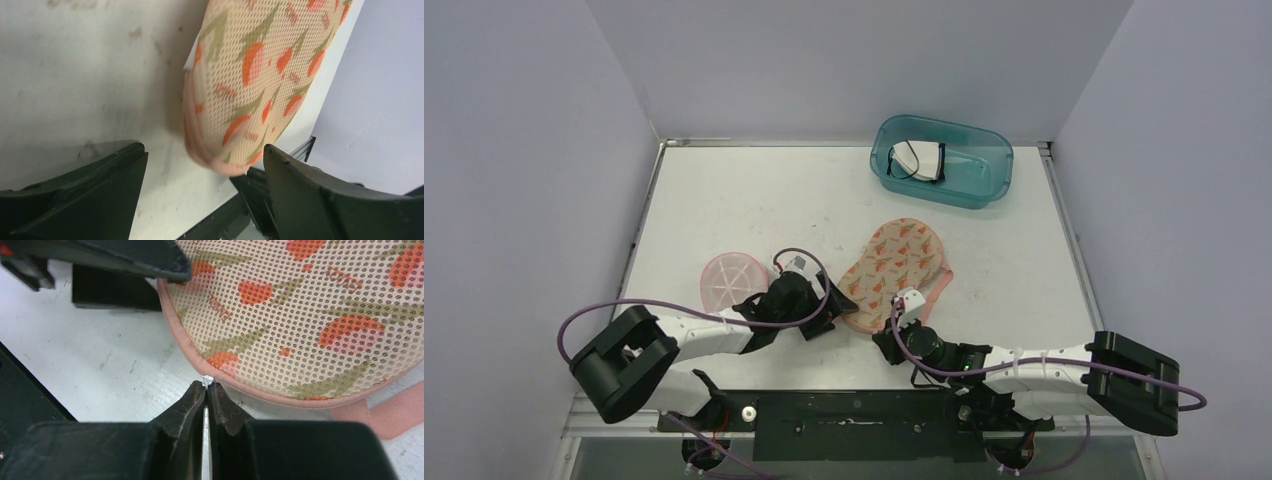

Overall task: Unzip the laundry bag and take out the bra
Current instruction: Unzip the laundry bag at the center of the board.

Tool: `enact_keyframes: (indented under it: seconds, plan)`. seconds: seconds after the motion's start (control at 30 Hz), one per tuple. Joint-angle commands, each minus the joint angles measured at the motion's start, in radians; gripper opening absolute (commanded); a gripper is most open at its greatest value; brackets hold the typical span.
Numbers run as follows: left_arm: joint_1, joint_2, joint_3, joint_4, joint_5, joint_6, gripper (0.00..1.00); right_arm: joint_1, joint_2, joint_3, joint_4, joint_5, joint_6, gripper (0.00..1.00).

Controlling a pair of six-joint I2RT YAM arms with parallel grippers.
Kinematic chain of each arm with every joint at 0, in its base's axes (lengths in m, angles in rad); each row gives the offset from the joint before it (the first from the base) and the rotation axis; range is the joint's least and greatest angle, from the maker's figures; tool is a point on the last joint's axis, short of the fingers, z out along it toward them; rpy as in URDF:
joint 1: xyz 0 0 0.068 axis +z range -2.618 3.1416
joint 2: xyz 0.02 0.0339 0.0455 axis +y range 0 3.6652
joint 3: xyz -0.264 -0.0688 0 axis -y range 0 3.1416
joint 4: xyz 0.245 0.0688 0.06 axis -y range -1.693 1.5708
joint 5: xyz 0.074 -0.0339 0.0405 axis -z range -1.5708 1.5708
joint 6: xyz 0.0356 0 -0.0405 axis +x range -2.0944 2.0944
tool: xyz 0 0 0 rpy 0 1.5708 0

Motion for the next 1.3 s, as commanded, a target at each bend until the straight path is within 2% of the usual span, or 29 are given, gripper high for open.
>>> enact_keyframes:
  seconds: [0.0,0.13,0.23,0.4,0.73,1.27]
  plan:
    - [-0.036,-0.142,-0.065,-0.09,-0.047,-0.069,0.86,0.011,0.017,0.053,0.074,-0.022,-0.01,0.05]
    - [-0.099,-0.254,-0.092,-0.133,-0.137,-0.127,0.87,0.014,0.071,0.061,0.124,-0.047,-0.003,0.05]
    - [-0.135,-0.275,-0.085,-0.132,-0.185,-0.155,0.86,0.016,0.12,0.078,0.165,-0.069,-0.002,0.05]
    - [-0.153,-0.215,-0.068,-0.084,-0.204,-0.194,0.83,0.019,0.174,0.112,0.218,-0.099,-0.004,0.05]
    - [-0.16,-0.126,-0.09,0.03,-0.221,-0.273,0.7,0.023,0.199,0.126,0.261,-0.112,-0.003,0.05]
    - [-0.158,-0.153,-0.096,-0.014,-0.27,-0.28,0.05,0.024,0.176,0.122,0.209,-0.094,-0.007,0.05]
